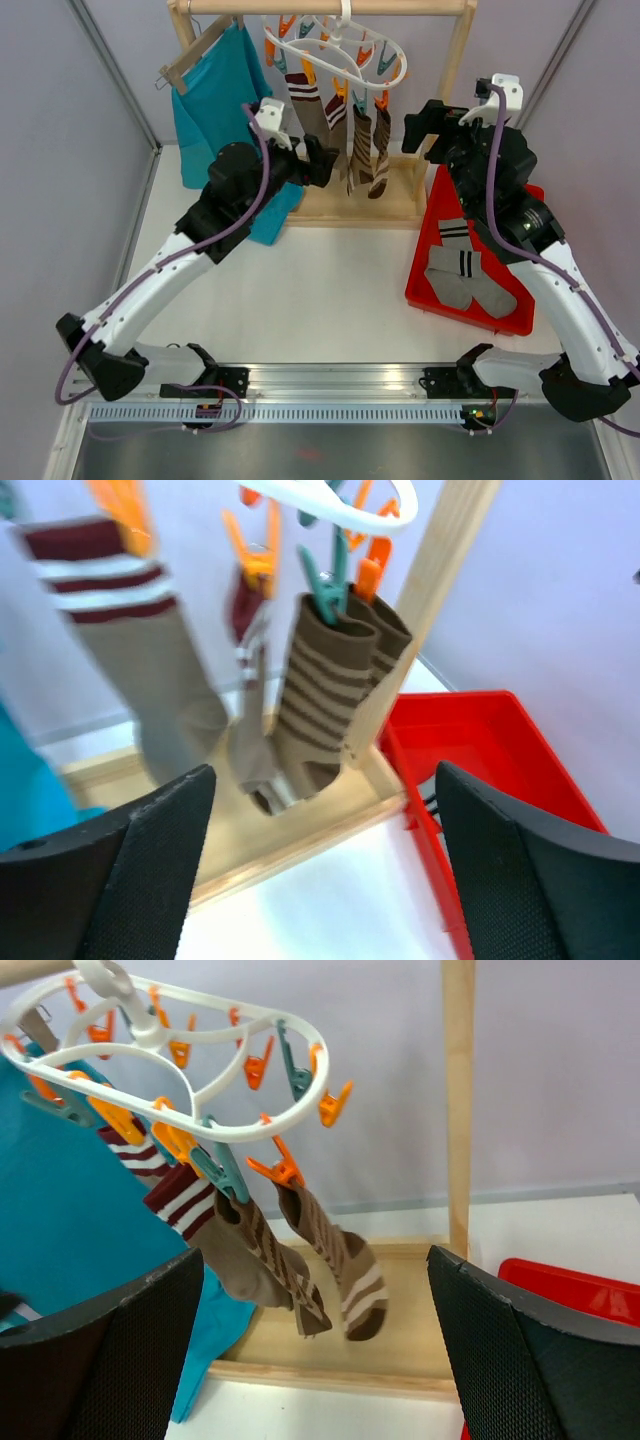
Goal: Clip the socks to the hanger
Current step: Reset both arms
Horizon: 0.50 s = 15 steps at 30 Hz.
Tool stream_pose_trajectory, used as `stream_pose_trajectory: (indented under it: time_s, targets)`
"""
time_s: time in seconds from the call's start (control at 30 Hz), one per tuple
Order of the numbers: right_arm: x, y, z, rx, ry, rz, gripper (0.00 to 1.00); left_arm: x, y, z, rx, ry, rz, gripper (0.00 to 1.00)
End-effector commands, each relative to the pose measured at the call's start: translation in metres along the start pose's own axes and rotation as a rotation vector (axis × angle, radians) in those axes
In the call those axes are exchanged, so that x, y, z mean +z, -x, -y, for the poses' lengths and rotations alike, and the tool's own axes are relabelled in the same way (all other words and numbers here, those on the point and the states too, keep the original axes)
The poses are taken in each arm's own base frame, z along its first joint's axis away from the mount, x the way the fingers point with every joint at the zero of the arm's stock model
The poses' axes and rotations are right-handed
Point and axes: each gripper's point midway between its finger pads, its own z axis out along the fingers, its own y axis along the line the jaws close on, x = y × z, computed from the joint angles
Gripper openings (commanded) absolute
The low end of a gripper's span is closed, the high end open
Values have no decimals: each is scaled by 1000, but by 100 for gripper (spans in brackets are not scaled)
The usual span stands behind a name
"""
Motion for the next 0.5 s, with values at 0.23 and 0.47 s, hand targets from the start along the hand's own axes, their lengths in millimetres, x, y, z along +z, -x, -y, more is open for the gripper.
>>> stream_pose_trajectory:
  time_s: [0.23, 0.47]
  targets:
    - [16, -71, 20, 12, 27, -219, 98, -81, -9, -41, 31, 151, -113, 100]
    - [17, -104, 29, 12, 7, -255, 98, -97, -7, -46, 88, 154, -133, 100]
